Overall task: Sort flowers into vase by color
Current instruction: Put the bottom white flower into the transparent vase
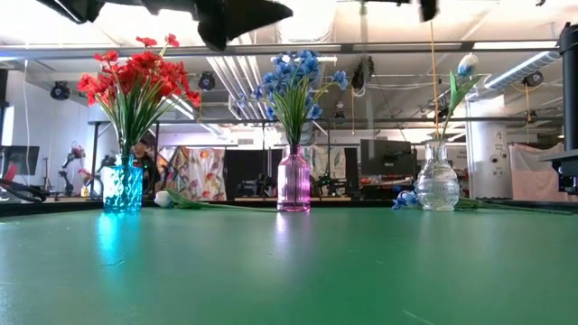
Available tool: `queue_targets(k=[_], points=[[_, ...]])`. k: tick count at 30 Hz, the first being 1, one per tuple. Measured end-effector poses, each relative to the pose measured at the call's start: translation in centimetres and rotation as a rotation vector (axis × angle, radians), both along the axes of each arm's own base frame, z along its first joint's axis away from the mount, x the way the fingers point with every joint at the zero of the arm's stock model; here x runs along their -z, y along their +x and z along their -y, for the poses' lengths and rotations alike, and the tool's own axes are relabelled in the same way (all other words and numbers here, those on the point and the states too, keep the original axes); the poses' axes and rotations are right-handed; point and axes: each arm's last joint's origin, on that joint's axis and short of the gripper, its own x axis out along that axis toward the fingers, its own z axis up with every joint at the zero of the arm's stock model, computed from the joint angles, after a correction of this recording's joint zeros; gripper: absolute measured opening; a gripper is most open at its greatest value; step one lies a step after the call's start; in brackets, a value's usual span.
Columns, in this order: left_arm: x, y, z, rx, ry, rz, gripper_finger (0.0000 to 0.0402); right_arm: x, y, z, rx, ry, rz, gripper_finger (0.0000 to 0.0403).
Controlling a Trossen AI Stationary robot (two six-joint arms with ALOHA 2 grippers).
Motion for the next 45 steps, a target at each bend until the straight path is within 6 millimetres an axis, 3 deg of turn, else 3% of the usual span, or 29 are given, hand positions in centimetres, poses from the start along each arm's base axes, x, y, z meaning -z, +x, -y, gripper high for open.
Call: queue_targets(k=[4, 13, 20, 35, 45], points=[[-1.3, -1.0, 0.0, 0.216, -0.005, -0.032, 0.0250, -2.2, -3.2, 1.8, 0.177, -0.016, 0.044, 0.0013], [-2.6, -4.2, -1.2, 0.223, 0.052, -0.240, 0.0237, -4.5, -6.6, 6.9, 0.462, 0.034, 0.175, 0.0013], [-2.3, -5.3, -2.1, 0.074, 0.076, -0.344, 0.0237, -4.1, -6.7, 8.2, 0.457, 0.083, 0.184, 0.0013], [-1.6, -5.0, -2.2, -0.018, 0.109, -0.372, 0.0237, -6.0, -7.8, 9.5, 0.634, 0.059, 0.141, 0.0013], [-1.5, -4.9, -2.3, -0.043, 0.096, -0.369, 0.0237, -5.4, -7.9, 9.5, 0.660, 0.043, 0.069, 0.0013]])
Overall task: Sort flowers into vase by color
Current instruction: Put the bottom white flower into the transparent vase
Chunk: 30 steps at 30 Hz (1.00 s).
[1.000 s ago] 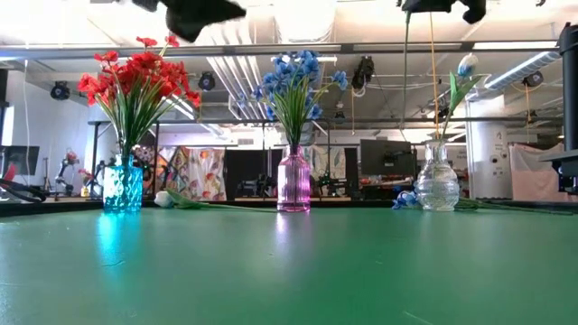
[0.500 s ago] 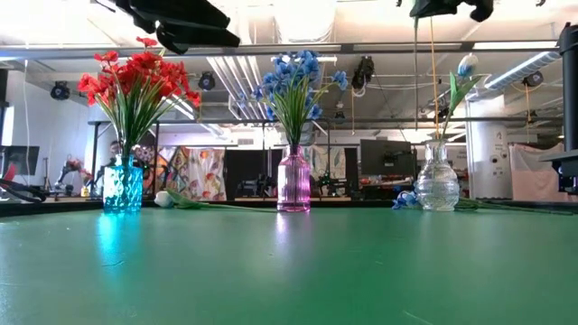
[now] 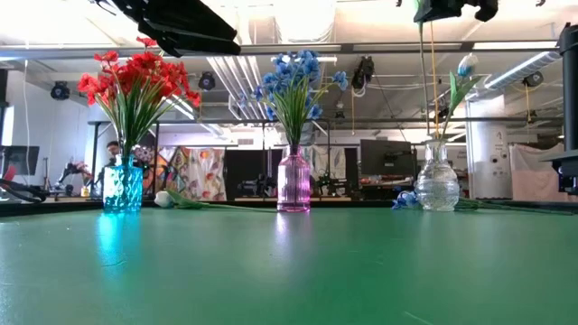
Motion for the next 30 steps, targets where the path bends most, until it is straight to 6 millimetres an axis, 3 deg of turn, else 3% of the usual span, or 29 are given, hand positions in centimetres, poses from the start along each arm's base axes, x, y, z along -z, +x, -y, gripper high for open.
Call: queue_targets(k=[16, 30], points=[[0.0, 0.0, 0.0, -0.001, -0.002, 0.005, 0.0237, 1.8, 0.4, 0.1, 0.067, 0.045, -0.055, 0.0017], [0.0, 0.0, 0.0, -0.004, -0.005, 0.002, 0.0237, 3.0, 1.5, 0.3, 0.103, 0.064, -0.094, 0.0138]])
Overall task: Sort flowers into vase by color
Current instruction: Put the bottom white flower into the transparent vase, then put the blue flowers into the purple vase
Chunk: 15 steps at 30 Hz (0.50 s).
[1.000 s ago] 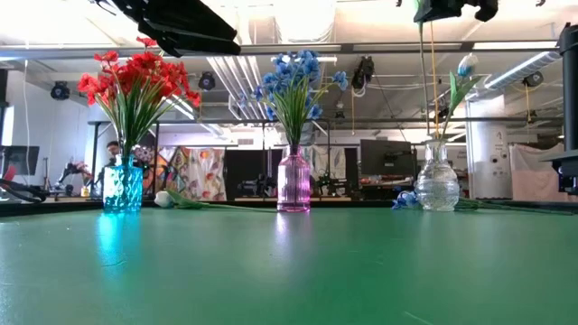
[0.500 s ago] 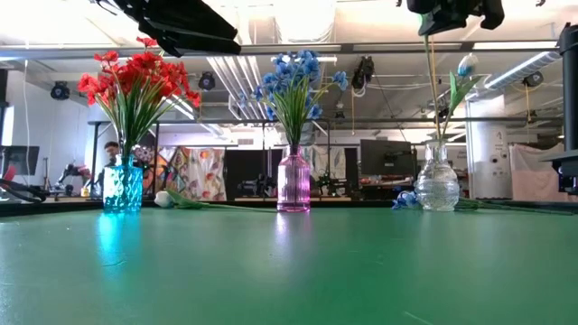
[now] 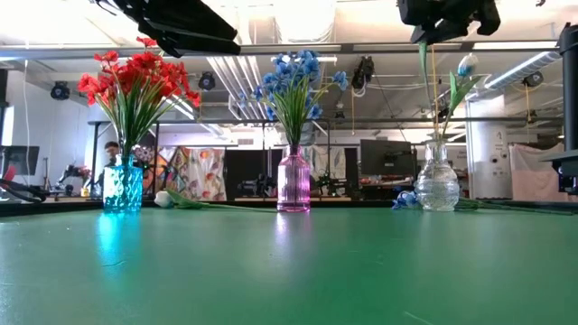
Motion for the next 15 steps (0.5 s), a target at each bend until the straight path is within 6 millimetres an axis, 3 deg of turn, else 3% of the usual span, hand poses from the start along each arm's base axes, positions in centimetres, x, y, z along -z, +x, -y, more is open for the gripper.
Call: queue_targets(k=[10, 15], points=[[0.00, 0.00, 0.00, 0.000, 0.000, 0.000, 0.0237, 0.39, -0.70, -0.13, 0.002, 0.039, 0.016, 0.0190], [0.00, 0.00, 0.00, 0.000, 0.000, 0.000, 0.0237, 0.41, -0.68, -0.26, -0.084, 0.082, 0.023, 0.0202]])
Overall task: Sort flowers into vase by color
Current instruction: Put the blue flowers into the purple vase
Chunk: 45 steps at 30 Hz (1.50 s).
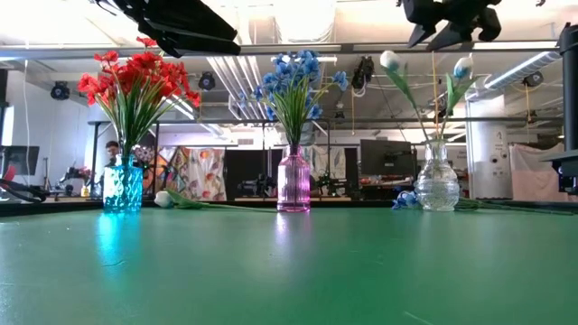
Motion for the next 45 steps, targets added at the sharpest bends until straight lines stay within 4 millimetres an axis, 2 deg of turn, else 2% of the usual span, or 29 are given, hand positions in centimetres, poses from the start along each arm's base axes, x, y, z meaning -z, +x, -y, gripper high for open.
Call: queue_targets(k=[12, 21, 26, 29, 33, 37, 41, 45], points=[[0.0, 0.0, 0.0, 0.000, 0.004, -0.005, 0.0237, -0.5, -1.4, -0.3, -0.062, 0.124, -0.052, 0.0203], [0.1, -0.1, 0.0, 0.001, 0.009, -0.016, 0.0237, -1.8, -1.0, -1.0, -0.362, 0.287, -0.023, 0.0203], [0.6, -0.5, 0.3, 0.044, 0.004, -0.099, 0.0237, -1.6, -0.8, -1.8, -0.589, 0.501, 0.001, 0.0203], [0.1, -0.6, 0.5, 0.082, -0.040, -0.159, 0.0237, -0.9, -0.8, -2.2, -0.670, 0.656, -0.006, 0.0203], [-1.0, -0.7, 0.8, 0.129, -0.095, -0.261, 0.0237, 0.8, -1.6, -2.6, -0.599, 0.856, -0.109, 0.0203], [-2.1, -1.0, 1.2, 0.145, -0.098, -0.301, 0.0237, 2.7, -2.9, -2.7, -0.389, 1.027, -0.258, 0.0203], [-2.3, -1.1, 1.3, 0.151, -0.093, -0.307, 0.0237, 5.0, -3.8, -2.7, -0.220, 1.097, -0.390, 0.0203], [-2.1, -1.2, 1.2, 0.132, -0.084, -0.314, 0.0237, 7.5, -4.4, -2.7, -0.145, 1.114, -0.490, 0.0203]])
